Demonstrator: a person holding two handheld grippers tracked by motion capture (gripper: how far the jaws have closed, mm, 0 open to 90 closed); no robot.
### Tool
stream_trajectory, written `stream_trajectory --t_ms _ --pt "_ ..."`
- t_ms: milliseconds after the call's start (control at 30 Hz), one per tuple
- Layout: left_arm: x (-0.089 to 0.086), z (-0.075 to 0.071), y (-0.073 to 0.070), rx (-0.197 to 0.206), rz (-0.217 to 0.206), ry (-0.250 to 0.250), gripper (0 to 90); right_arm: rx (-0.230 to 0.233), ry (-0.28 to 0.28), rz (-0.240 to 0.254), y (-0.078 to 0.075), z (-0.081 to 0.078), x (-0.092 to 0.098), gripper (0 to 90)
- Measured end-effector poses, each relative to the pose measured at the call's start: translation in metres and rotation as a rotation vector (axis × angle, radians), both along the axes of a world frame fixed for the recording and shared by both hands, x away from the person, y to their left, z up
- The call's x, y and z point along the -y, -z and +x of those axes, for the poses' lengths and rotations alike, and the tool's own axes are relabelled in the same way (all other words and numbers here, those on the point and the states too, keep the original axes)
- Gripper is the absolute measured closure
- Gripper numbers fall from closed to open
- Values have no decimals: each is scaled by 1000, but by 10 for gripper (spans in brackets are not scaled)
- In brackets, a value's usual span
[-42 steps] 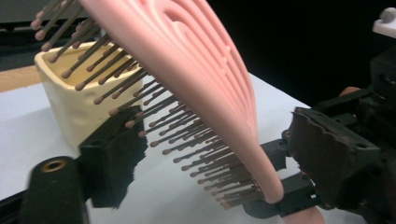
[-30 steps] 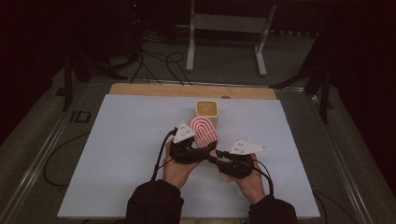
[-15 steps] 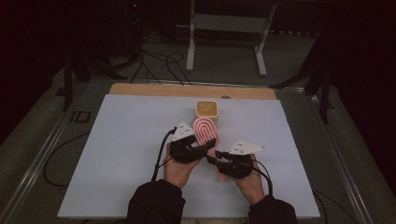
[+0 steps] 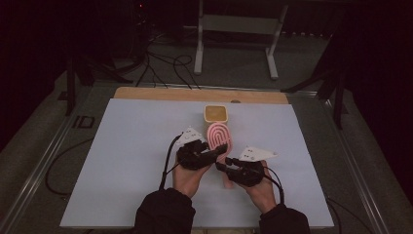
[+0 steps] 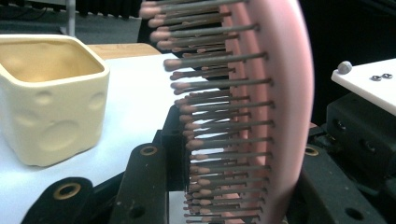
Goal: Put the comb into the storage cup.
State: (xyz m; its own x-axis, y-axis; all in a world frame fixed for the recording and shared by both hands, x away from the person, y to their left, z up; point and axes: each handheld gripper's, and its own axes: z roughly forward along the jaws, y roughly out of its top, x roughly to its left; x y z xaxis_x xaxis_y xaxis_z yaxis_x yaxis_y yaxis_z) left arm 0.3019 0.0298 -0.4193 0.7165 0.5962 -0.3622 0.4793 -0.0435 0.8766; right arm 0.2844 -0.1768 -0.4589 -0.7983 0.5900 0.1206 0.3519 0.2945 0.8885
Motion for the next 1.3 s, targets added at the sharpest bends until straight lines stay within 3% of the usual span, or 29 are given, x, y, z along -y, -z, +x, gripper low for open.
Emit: stream_trajectory --t_ms 100,367,433,600,700,967,1300 --pt "0 0 -1 5 -1 2 646 6 2 -4 -1 -1 0 678" --pt "-3 1 -4 18 12 -18 646 14 -15 12 -3 0 0 447" --pt "-4 2 -5 18 17 -24 646 9 -11 12 -3 0 0 430" --pt "-7 2 -5 23 29 -35 646 2 3 11 -5 -1 1 211" --pt "-10 2 -7 27 30 -40 646 14 50 -9 -8 -2 2 89" --pt "-19 4 -13 36 32 -59 646 41 114 -17 -16 -6 23 75" --pt "-22 6 -18 41 30 -79 646 57 129 -78 -18 -10 41 76"
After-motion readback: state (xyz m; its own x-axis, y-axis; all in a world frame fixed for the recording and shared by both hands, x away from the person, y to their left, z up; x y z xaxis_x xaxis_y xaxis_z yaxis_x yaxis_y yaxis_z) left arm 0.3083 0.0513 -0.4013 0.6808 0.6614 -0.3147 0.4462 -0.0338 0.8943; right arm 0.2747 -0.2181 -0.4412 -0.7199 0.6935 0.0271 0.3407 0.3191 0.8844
